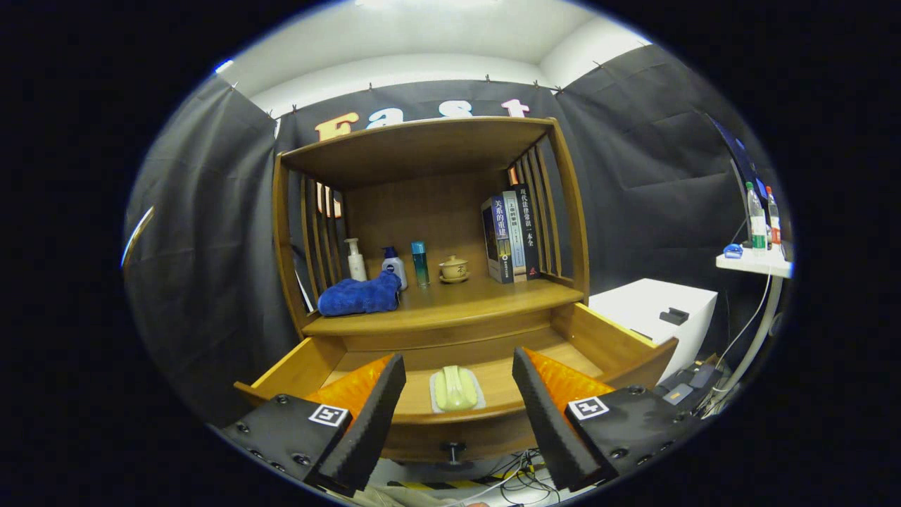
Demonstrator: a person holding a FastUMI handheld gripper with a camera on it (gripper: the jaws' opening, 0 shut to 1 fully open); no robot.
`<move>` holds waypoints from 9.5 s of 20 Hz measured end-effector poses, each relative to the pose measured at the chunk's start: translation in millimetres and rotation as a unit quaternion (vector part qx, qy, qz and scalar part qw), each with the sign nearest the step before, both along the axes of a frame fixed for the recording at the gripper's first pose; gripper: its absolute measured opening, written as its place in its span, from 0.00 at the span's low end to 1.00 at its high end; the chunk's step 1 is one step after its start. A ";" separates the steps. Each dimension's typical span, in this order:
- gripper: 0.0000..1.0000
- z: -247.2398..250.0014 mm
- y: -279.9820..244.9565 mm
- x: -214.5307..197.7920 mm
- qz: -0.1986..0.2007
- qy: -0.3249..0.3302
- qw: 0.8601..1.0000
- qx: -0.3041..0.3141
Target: Pull open the drawer, take out the items inside it, and place them on the countertop above the cabinet.
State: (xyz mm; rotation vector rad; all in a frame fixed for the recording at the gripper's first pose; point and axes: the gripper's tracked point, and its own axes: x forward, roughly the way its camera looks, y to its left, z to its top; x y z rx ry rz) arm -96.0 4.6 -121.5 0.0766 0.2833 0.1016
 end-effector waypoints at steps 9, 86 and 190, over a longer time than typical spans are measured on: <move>0.98 -1.5 27.2 76.3 0.049 0.102 0.992 -0.047; 0.93 -26.8 39.1 288.4 -0.010 0.306 0.948 -0.089; 0.92 -143.0 38.6 133.6 0.005 0.096 0.993 -0.074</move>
